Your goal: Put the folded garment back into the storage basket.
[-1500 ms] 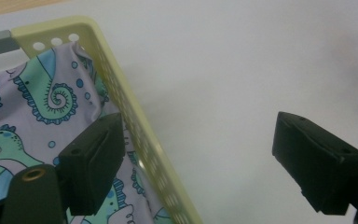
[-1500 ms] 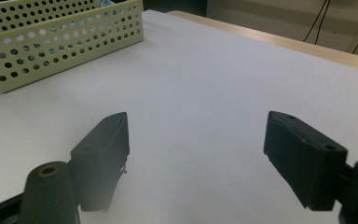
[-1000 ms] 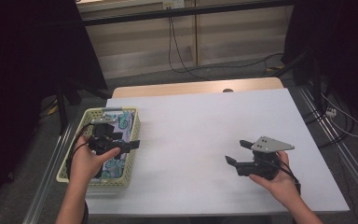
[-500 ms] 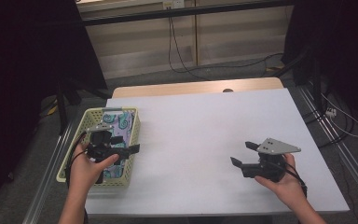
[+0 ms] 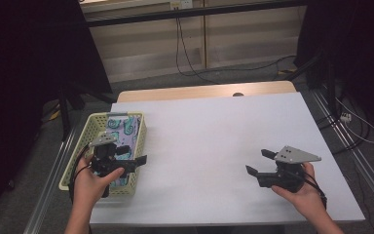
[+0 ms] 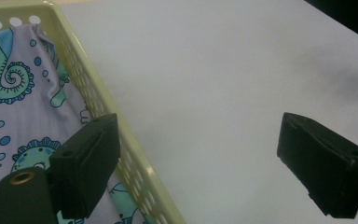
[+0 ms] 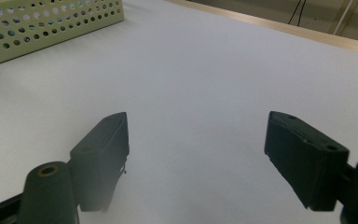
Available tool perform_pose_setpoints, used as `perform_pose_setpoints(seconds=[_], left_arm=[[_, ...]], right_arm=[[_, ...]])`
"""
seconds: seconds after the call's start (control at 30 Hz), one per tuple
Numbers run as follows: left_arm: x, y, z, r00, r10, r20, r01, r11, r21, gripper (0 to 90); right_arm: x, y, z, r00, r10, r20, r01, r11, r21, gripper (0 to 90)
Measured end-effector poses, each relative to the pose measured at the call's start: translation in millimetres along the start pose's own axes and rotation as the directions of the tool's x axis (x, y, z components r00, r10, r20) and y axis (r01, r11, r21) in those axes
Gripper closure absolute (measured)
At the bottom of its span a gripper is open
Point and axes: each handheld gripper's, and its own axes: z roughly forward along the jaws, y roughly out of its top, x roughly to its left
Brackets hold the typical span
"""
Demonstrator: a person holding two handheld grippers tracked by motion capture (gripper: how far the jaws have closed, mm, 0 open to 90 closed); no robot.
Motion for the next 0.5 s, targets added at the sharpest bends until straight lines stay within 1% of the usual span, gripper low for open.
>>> perform_pose_setpoints(seconds=[0.07, 0.17, 0.2, 0.23, 0.27, 0.43, 0.5], left_arm=[[0.3, -2.5, 0.2, 1.0, 0.005, 0.003, -0.005, 1.0, -0.007, 12.9], [0.6, -5.5, -0.3, 0.9998, 0.005, 0.019, -0.005, 0.9999, -0.016, 12.2], [0.3, -6.5, -0.3, 0.9999, 0.007, 0.015, -0.007, 0.9999, -0.014, 11.7], [0.1, -7.4, -0.5, 0.9997, 0.015, 0.017, -0.015, 0.9998, -0.014, 11.0], [-0.2, -7.9, -0.8, 0.9996, 0.016, 0.023, -0.016, 0.9998, -0.015, 10.9], [0.2, -11.3, -1.1, 0.9994, 0.011, 0.031, -0.01, 0.9991, -0.041, 10.2], [-0.5, -12.4, -1.0, 0.9992, 0.019, 0.035, -0.017, 0.9988, -0.047, 10.0]], right_arm=[[-0.5, -0.3, -1.3, 1.0, 0.0, 0.002, 0.0, 1.0, -0.003, 22.4], [-1.1, -1.3, -3.3, 1.0, 0.004, 0.004, -0.004, 1.0, -0.003, 22.4], [-1.4, -1.7, -3.9, 1.0, 0.004, 0.003, -0.004, 1.0, -0.002, 22.4], [-1.8, -2.0, -4.4, 1.0, 0.004, 0.003, -0.004, 1.0, -0.001, 22.4], [-2.3, -2.2, -4.8, 1.0, 0.005, 0.002, -0.005, 1.0, 0.0, 22.4], [-4.0, -2.5, -8.4, 1.0, 0.009, 0.003, -0.009, 1.0, -0.004, 22.5], [-4.4, -3.3, -10.1, 0.9999, 0.01, 0.004, -0.01, 1.0, -0.002, 22.5]])
